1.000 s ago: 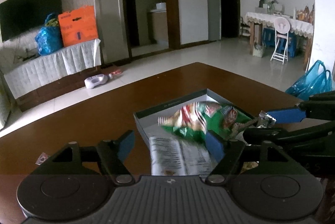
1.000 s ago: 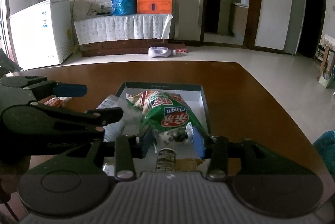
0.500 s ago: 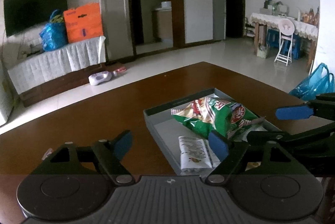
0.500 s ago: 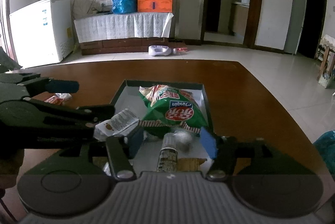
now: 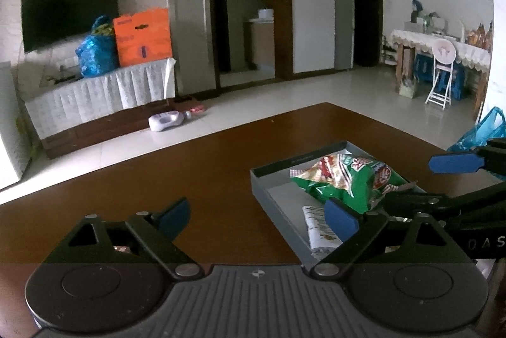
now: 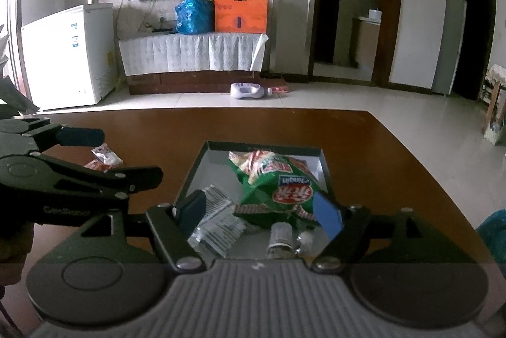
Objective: Organize snacks
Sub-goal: 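Open left tool to drop white packet while right tool releases candy into box, then move both open tools from the box to the orange snack bars on the table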
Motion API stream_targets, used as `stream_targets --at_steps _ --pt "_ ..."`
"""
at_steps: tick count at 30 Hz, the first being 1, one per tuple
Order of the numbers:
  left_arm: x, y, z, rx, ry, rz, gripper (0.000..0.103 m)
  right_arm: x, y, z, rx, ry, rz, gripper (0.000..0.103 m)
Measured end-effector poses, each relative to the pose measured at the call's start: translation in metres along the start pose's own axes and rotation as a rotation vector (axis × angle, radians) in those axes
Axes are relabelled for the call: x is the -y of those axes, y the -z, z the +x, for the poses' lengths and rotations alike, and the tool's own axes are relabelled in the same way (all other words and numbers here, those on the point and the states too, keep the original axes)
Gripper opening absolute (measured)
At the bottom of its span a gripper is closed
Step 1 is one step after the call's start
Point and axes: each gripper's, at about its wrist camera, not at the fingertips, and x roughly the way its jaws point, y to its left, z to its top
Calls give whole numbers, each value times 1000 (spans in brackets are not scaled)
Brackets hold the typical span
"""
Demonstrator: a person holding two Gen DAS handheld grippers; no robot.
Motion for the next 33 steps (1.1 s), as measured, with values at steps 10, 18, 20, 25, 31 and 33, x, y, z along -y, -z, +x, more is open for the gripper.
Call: stream_targets --at_steps 10,18,20,25,31,33 --pt "-26 6 -21 14 -49 1 96 -20 -11 -4 31 -25 -3 77" --pt "-54 21 -35 -16 -116 2 96 -53 -16 2 20 -84 -33 77" --pt "-63 25 -38 -27 -131 -5 96 -64 -18 3 18 -104 -44 77" --pt "-87 38 -46 -60 -172 -21 96 -92 -27 13 5 -176 -58 77" --pt "-108 50 -52 -98 -199 -35 96 -129 -37 28 -12 -247 -76 77" --pt "-112 53 -53 -107 -199 -39 96 -140 -39 32 -19 -271 -79 77"
